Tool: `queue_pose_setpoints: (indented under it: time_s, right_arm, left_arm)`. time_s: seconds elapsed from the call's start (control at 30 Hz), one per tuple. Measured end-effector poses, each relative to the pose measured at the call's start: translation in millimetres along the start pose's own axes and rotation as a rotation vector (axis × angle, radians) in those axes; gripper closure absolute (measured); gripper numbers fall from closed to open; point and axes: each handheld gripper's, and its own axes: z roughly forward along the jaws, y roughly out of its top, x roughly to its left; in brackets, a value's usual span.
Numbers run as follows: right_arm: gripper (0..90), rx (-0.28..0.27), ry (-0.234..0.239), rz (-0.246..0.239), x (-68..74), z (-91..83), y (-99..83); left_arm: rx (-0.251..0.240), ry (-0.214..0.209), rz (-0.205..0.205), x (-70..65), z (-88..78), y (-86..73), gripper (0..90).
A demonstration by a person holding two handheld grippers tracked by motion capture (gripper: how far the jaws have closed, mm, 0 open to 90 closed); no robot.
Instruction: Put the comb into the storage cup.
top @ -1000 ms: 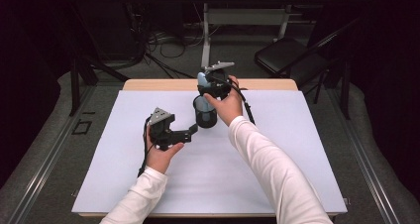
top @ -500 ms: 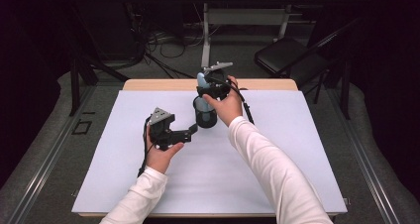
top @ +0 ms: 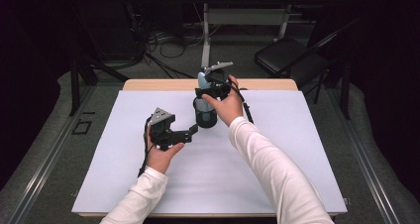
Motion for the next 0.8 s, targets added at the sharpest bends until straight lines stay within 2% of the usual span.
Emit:
queue_pose_setpoints:
  time_s: [0.13,0.3,0.8]
  right_arm:
    - [14.9,0.011,0.0,0.009,-1.6,0.8,-0.3]
    - [13.9,0.021,-0.009,0.004,-2.1,0.8,-0.7]
    - [3.8,0.013,-0.005,0.017,-2.5,-1.2,0.4]
  left_arm:
    - [-0.002,0.002,0.0,0.1,-0.2,0.1,1.3]
    - [0.0,0.001,0.001,0.1,-0.1,0.1,1.3]
    - [-0.002,0.001,0.001,0.1,-0.3,0.2,1.4]
